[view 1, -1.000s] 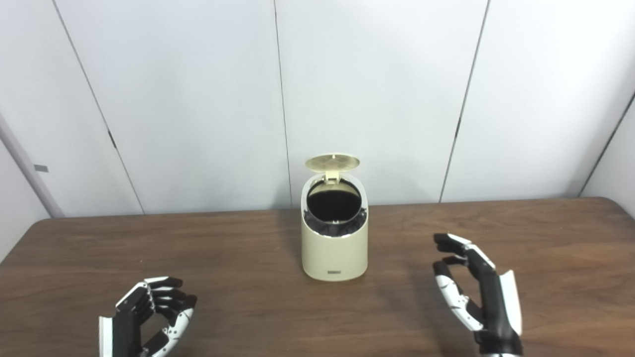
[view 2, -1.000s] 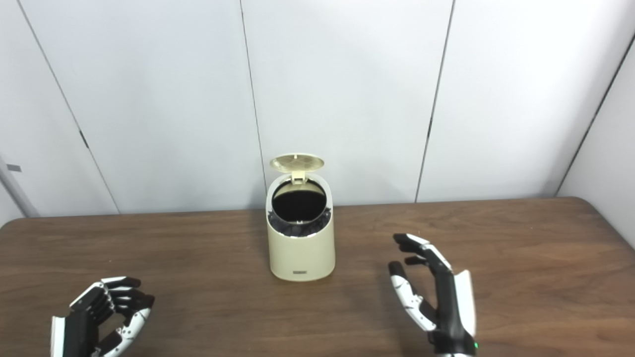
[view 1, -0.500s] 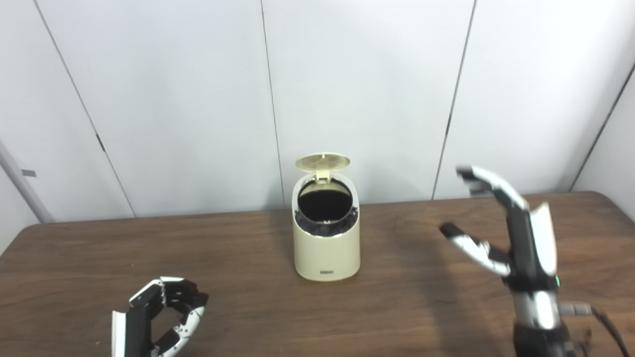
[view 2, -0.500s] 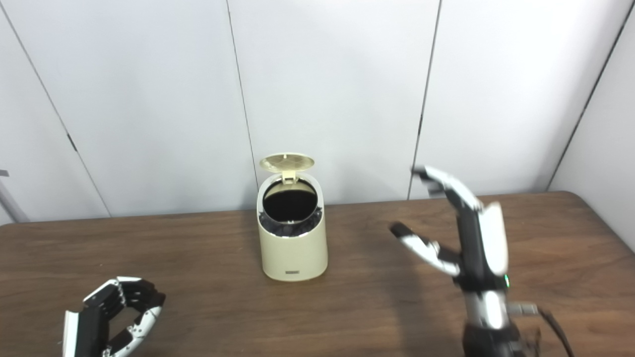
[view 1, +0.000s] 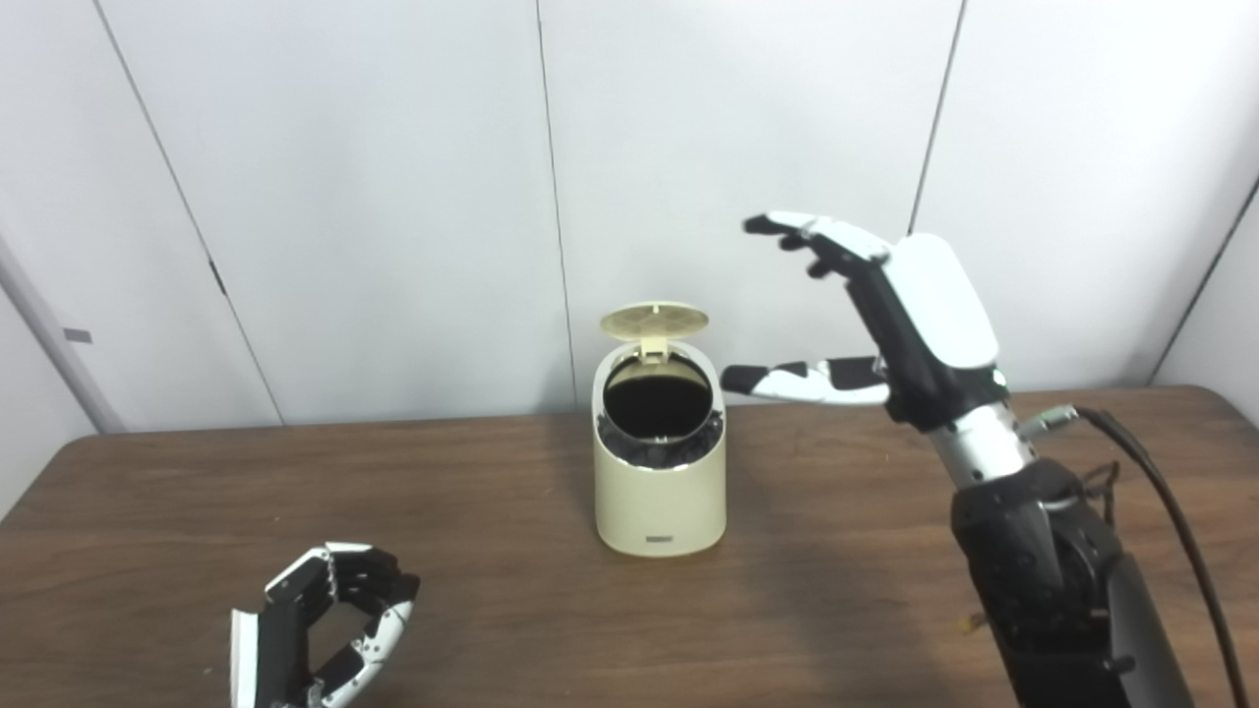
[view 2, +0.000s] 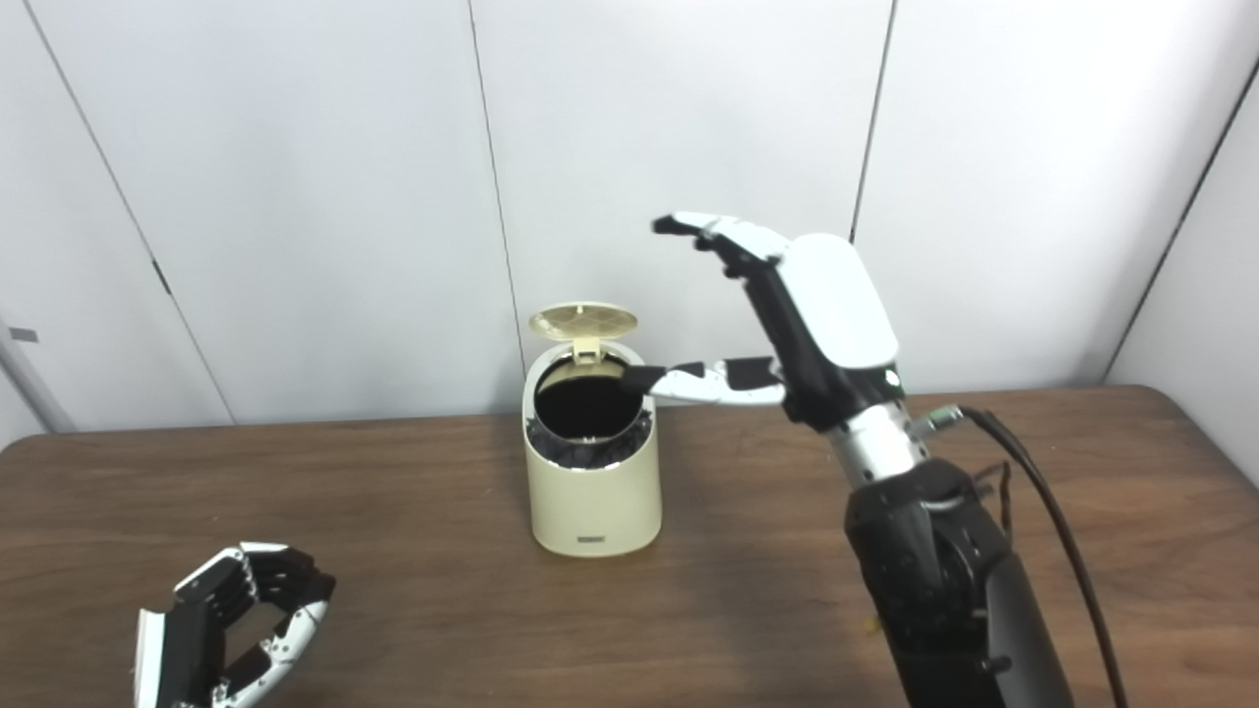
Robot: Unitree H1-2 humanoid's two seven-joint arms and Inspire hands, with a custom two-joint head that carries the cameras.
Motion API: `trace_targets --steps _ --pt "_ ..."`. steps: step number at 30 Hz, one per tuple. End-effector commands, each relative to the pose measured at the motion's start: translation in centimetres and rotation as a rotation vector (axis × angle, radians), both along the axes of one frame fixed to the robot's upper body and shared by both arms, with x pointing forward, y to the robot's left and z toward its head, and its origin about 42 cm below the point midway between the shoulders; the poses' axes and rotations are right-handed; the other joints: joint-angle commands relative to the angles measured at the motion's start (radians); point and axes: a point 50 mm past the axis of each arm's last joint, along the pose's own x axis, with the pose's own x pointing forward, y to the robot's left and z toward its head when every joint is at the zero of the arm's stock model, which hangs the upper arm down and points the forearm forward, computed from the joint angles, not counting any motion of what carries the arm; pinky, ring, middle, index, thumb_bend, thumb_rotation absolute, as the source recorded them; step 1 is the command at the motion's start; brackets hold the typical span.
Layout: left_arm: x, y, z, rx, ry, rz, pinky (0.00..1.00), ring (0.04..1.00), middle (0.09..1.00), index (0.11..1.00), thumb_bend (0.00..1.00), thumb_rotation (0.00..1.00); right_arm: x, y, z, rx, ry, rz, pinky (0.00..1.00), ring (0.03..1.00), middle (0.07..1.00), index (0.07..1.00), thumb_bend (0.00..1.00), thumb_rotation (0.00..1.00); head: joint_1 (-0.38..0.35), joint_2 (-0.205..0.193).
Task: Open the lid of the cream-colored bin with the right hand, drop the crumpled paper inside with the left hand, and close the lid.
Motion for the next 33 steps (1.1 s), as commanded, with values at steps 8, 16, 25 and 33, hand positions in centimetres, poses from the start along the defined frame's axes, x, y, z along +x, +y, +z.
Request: trace_targets --steps 8,16,25,33 --pt "-0.5 -0.5 -0.3 0.009 -0.006 -0.009 0.37 0.443 0.492 0.485 0.48 0.06 2.8 2.6 3.1 -0.201 0.06 -0.017 0.6 0.759 0.804 0.811 0.9 0.68 0.012 -0.005" --pt "-0.7 -0.8 -0.3 0.006 -0.007 -0.012 0.36 0.435 0.487 0.485 0.48 0.06 4.2 3.6 3.2 -0.326 0.156 -0.078 0.73 0.832 0.841 0.834 0.87 0.75 0.016 -0.01" --pt "-0.8 -0.8 -0.5 -0.004 -0.017 -0.022 0.37 0.434 0.482 0.485 0.49 0.06 6.5 4.1 2.9 -0.407 0.195 -0.111 0.74 0.841 0.851 0.835 0.88 0.78 0.019 -0.014" --pt "-0.9 -1.0 -0.3 0.003 -0.013 -0.019 0.36 0.436 0.483 0.484 0.48 0.06 7.6 4.4 3.1 -0.41 0.22 -0.122 0.77 0.844 0.852 0.836 0.9 0.81 0.018 -0.009"
